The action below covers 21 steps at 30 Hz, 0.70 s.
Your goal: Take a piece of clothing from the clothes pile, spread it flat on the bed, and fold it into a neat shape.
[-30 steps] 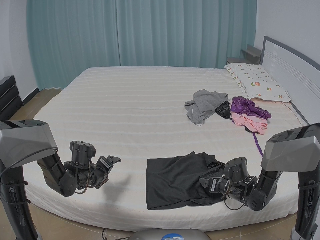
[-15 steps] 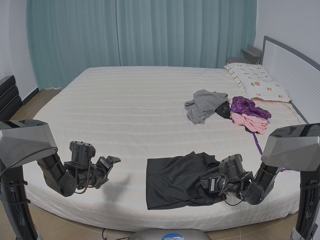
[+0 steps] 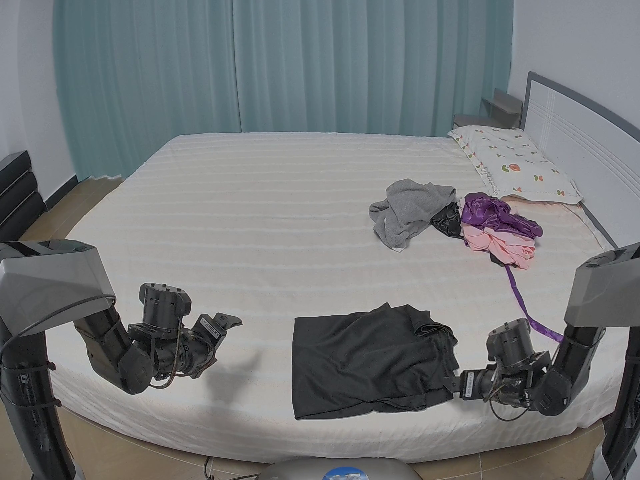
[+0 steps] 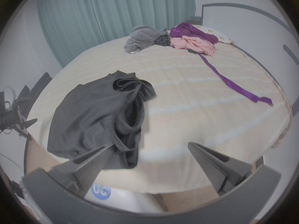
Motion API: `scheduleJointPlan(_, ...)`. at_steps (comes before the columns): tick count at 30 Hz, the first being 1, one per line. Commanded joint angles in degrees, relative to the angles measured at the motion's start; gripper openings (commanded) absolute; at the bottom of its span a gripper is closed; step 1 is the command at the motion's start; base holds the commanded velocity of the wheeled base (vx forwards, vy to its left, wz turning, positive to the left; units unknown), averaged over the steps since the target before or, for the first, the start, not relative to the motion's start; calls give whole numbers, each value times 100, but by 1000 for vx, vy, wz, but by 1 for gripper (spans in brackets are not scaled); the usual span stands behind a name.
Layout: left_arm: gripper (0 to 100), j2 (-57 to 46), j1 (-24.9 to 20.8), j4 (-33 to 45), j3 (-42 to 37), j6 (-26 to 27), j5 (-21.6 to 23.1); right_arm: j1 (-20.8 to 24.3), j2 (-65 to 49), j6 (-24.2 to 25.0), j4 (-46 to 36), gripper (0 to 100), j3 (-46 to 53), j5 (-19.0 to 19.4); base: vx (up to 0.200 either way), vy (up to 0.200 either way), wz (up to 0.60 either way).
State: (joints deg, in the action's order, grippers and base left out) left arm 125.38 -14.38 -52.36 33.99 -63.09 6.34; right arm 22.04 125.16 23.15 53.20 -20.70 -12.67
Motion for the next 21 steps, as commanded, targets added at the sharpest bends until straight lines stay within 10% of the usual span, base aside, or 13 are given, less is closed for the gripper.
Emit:
scheduleJointPlan(1, 100, 30, -12, -2, -15, 24, -1, -561, -633, -30, 384, 100, 804, 414, 0, 0, 0)
scheduleJointPlan(21, 100, 30, -12, -2, -15, 24, -10, -745, 421, 480, 1430, 100, 295, 2093, 0, 0, 0)
